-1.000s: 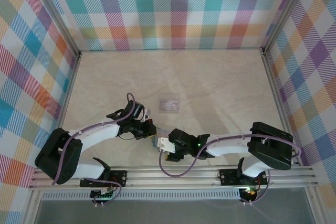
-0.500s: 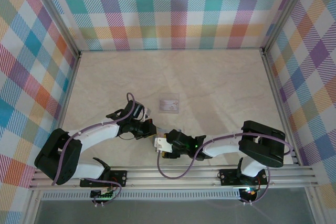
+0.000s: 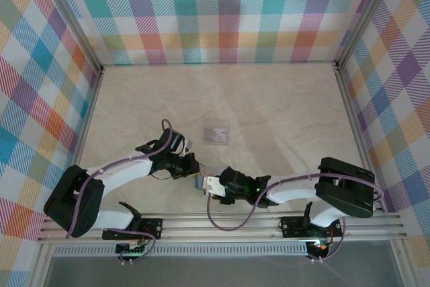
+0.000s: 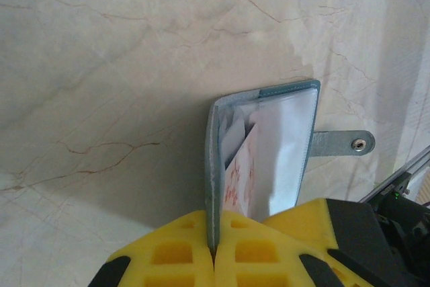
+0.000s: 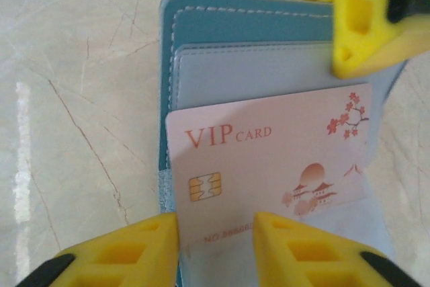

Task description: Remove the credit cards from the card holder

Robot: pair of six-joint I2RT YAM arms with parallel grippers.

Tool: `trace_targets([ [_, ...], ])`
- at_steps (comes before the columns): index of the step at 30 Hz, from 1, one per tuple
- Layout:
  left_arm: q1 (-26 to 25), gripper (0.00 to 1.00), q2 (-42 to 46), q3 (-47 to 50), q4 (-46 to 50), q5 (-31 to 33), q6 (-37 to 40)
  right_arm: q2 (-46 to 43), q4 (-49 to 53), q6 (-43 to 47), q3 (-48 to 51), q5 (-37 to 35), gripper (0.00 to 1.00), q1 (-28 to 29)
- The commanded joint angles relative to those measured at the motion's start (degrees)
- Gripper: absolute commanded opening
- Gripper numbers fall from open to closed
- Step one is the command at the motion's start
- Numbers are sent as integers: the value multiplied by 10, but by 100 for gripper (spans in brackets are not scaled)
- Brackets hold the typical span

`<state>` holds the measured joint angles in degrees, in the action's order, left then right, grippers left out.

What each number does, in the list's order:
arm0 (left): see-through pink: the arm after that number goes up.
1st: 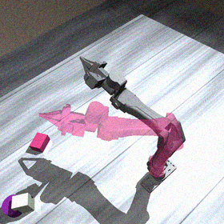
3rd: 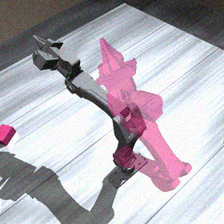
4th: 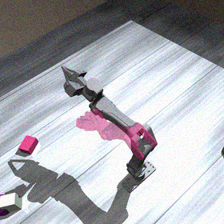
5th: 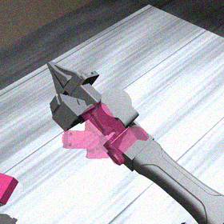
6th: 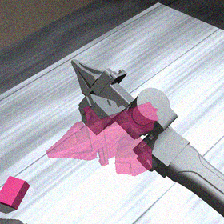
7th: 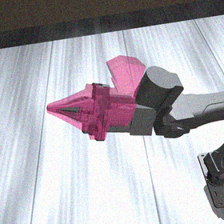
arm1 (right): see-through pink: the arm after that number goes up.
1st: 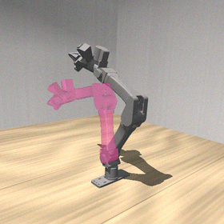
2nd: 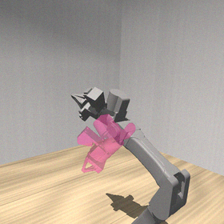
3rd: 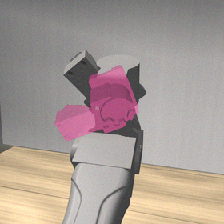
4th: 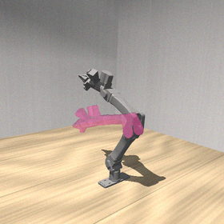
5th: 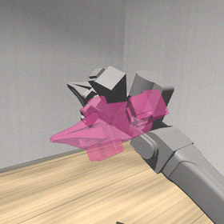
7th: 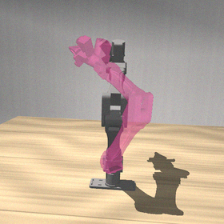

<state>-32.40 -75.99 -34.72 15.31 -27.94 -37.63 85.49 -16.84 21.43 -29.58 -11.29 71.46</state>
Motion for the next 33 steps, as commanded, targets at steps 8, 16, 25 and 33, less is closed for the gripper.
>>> trace_targets([
  [8, -2, 4, 18, -10, 27, 9, 12, -59, -4, -31, 26, -23, 22, 7],
  [16, -2, 4, 20, -20, 51, 16, 33, -26, 8, -39, 10, 23, 57, 8],
  [25, -9, 4, 38, -60, 127, 46, 59, 50, -56, -16, -22, -3, 77, 8],
  [33, -23, 4, 29, -80, 154, 68, 62, 61, -117, -11, -28, -31, 86, 8],
])
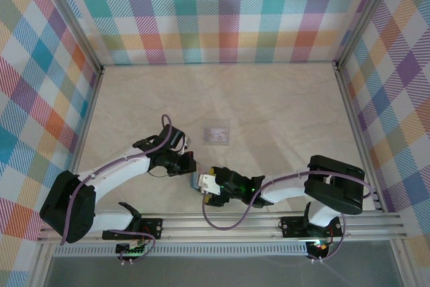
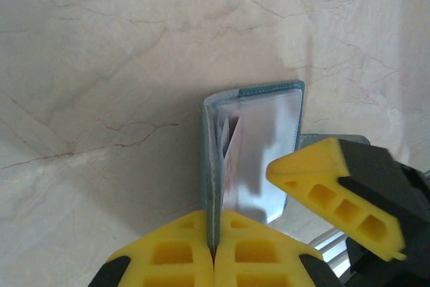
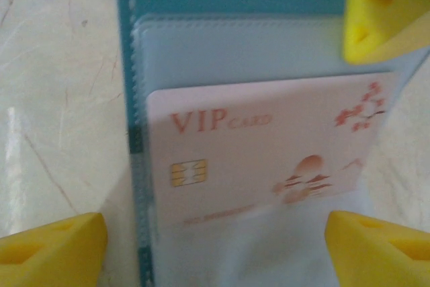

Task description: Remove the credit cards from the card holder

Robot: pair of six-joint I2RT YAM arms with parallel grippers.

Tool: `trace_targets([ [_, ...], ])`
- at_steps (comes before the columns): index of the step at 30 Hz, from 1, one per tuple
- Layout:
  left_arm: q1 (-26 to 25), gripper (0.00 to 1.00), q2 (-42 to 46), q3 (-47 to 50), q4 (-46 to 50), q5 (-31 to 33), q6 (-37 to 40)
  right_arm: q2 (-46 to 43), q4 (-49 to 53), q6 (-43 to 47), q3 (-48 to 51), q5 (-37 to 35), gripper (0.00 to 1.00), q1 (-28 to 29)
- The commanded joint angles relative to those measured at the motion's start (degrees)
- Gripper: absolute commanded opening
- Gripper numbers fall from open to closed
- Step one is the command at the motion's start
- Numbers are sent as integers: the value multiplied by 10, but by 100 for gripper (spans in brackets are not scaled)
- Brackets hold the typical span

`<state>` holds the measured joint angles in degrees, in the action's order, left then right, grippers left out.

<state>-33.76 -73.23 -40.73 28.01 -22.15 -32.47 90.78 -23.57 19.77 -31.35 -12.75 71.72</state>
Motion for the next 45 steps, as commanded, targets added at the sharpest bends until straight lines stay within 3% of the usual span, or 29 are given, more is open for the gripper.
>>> trace_targets([
  [1, -11, 4, 0, -23, 29, 13, 10, 11, -58, 4, -11, -18, 87, 5],
  [10, -29, 3, -8, -43, 49, 27, 9, 70, -121, -5, -18, -23, 98, 5],
  [19, -49, 3, -31, -70, 61, 40, 7, 84, -174, -25, -1, 6, 95, 4],
  [38, -59, 2, -58, -99, 93, 81, 13, 45, -198, -64, 61, 45, 54, 4],
  [45, -59, 2, -63, -100, 98, 89, 16, 26, -188, -71, 74, 51, 46, 4],
])
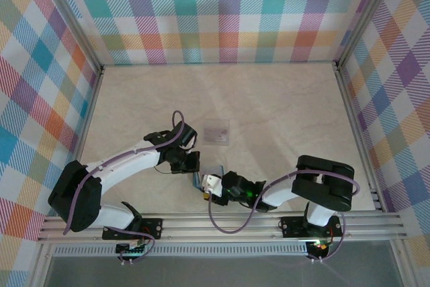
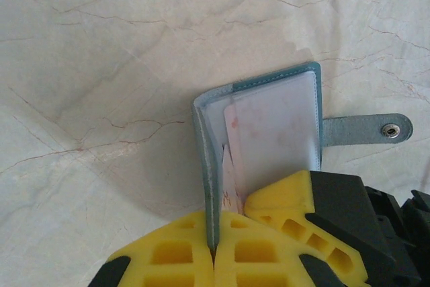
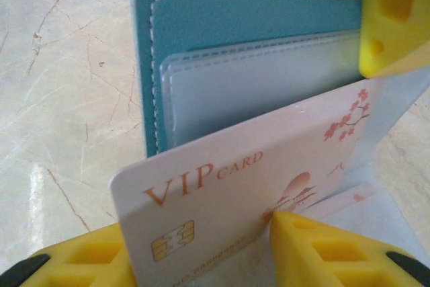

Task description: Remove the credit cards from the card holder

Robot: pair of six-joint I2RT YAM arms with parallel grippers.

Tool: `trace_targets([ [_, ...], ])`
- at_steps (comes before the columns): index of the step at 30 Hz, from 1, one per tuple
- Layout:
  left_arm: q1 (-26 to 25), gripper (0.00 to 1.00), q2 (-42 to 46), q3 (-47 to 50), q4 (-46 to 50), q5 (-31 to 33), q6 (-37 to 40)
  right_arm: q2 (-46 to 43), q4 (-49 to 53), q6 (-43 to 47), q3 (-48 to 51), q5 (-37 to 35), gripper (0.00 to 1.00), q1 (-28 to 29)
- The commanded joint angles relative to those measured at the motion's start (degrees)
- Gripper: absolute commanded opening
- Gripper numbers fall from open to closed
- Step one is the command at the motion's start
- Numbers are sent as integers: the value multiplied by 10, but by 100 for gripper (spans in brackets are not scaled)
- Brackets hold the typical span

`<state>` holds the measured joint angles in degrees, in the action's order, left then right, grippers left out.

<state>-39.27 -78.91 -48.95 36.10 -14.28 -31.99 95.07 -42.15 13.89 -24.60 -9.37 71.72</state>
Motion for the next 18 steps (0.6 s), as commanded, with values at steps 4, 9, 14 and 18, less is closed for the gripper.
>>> trace_targets([
  [4, -4, 2, -13, -18, 18, 17, 14, -32, 4, -18, 15, 19, 45, 4],
  [9, -4, 3, -21, -17, 14, 19, 15, -49, 15, -21, 21, 18, 47, 4],
  [14, -4, 2, -26, -15, 10, 17, 14, -66, 15, -22, 30, 15, 39, 4],
  [18, -4, 2, -25, -17, 10, 17, 15, -77, 16, -24, 34, 11, 32, 4],
])
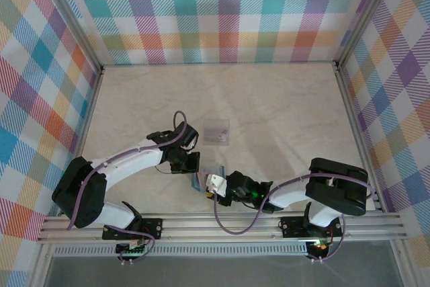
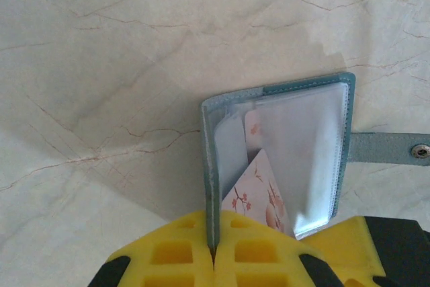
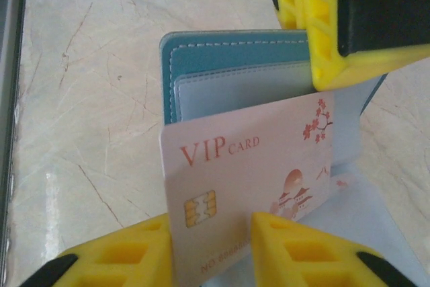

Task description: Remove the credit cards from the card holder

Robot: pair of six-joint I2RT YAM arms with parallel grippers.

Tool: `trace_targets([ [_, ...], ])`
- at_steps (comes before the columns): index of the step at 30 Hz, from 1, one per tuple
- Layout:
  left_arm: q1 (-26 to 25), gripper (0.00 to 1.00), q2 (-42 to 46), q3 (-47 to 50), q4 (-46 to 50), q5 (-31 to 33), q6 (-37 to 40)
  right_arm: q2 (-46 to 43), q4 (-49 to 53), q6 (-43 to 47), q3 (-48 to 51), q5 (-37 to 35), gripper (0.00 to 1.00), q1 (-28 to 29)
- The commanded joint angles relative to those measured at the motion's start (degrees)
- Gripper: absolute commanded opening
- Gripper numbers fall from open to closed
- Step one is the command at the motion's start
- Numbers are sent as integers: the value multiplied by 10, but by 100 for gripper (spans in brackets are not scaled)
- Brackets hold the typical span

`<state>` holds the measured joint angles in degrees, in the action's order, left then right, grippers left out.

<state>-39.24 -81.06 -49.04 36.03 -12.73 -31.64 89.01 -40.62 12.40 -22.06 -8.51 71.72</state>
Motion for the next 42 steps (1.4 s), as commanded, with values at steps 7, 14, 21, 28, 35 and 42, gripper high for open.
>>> trace_targets([
  [7, -4, 2, -2, -14, 13, 5, 11, -34, 20, -7, 7, -7, 21, 4],
  [14, -3, 3, 6, -2, 10, 21, 9, -72, 39, -20, 21, -64, 16, 4],
  [21, -3, 4, 11, 15, 1, 29, 3, -149, 126, -41, 24, -110, 11, 3],
  [28, -2, 11, 25, 35, 15, 64, 5, -250, 209, -89, 32, -135, 10, -15],
  [35, 6, 25, 52, 50, 22, 82, -1, -366, 287, -106, 34, -137, 8, -28],
  [42, 24, 40, 110, 30, 54, 77, -18, -400, 313, -27, 13, -176, 7, -28],
])
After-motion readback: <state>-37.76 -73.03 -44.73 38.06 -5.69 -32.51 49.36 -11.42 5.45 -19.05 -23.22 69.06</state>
